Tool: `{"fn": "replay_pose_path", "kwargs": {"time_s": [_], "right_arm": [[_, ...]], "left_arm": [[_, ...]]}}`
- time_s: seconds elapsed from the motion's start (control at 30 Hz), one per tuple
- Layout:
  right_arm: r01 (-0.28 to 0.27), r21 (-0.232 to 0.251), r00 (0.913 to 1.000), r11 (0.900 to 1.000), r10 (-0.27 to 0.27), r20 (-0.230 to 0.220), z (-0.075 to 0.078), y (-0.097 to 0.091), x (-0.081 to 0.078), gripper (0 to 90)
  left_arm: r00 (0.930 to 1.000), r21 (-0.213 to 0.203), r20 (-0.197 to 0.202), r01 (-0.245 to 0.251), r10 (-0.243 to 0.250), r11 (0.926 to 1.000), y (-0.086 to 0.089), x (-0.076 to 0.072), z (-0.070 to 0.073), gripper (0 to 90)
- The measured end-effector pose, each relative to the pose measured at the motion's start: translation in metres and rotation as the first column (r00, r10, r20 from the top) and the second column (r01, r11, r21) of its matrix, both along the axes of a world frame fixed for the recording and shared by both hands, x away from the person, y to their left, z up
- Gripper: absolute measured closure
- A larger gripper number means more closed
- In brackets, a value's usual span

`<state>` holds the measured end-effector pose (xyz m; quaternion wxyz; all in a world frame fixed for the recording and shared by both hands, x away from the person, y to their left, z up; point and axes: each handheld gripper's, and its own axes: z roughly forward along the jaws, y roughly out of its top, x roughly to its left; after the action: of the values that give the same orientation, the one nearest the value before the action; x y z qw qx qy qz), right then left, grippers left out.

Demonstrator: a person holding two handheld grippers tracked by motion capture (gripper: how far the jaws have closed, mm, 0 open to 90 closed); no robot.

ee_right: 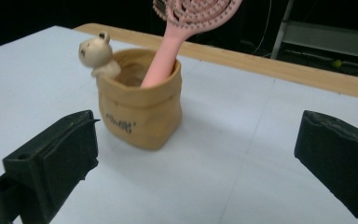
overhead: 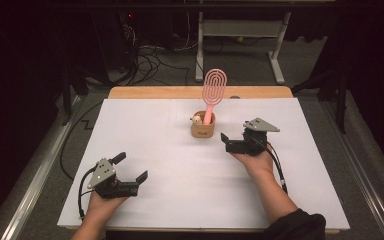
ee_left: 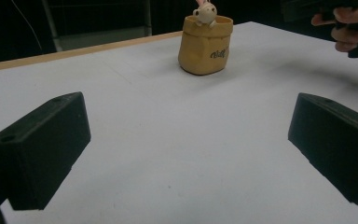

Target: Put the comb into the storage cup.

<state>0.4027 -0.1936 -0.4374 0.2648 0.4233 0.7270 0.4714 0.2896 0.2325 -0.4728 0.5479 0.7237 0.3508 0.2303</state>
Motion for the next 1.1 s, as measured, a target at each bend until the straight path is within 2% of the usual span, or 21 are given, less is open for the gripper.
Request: {"fn": "replay_pose_path", "kwargs": {"time_s": [0.2, 0.37, 0.53, 0.7, 0.83, 0.97, 1.1], "right_arm": [[-0.034, -0.004, 0.9994, 0.9994, 0.034, -0.001, -0.009, -0.018, -0.027, 0.5], [-0.037, 0.005, 0.9988, 0.9993, 0.037, 0.031, -0.012, -0.034, -0.053, 0.4], [-0.030, 0.032, 0.9966, 0.9990, 0.028, 0.077, -0.015, -0.056, -0.083, 0.4], [-0.001, 0.059, 0.9959, 0.9983, -0.004, 0.090, -0.019, -0.081, -0.112, 0.4], [0.010, 0.068, 0.9927, 0.9976, -0.018, 0.119, -0.017, -0.096, -0.131, 0.4], [0.017, 0.079, 0.9897, 0.9967, -0.028, 0.140, -0.018, -0.108, -0.142, 0.4], [0.019, 0.089, 0.9881, 0.9959, -0.032, 0.150, -0.017, -0.110, -0.138, 0.4]], "left_arm": [[1.0000, -0.004, -0.001, 0.002, -0.002, 1.0000, 0.001, 0.000, 0.000, 0.0], [1.0000, -0.008, 0.000, -0.001, 0.001, 1.0000, 0.002, 0.000, 0.001, 0.0], [1.0000, -0.015, -0.002, 0.001, -0.001, 0.9999, 0.003, -0.001, 0.001, 0.0], [1.0000, -0.001, 0.003, -0.004, 0.004, 1.0000, 0.002, -0.002, 0.002, 0.0], [1.0000, -0.005, 0.000, -0.006, 0.006, 1.0000, 0.002, -0.004, 0.003, 0.0], [0.9999, -0.018, -0.008, -0.010, 0.010, 0.9998, 0.001, -0.005, 0.004, 0.0], [0.9997, -0.022, -0.024, -0.006, 0.006, 0.9997, 0.001, -0.006, 0.003, 0.0]]}}
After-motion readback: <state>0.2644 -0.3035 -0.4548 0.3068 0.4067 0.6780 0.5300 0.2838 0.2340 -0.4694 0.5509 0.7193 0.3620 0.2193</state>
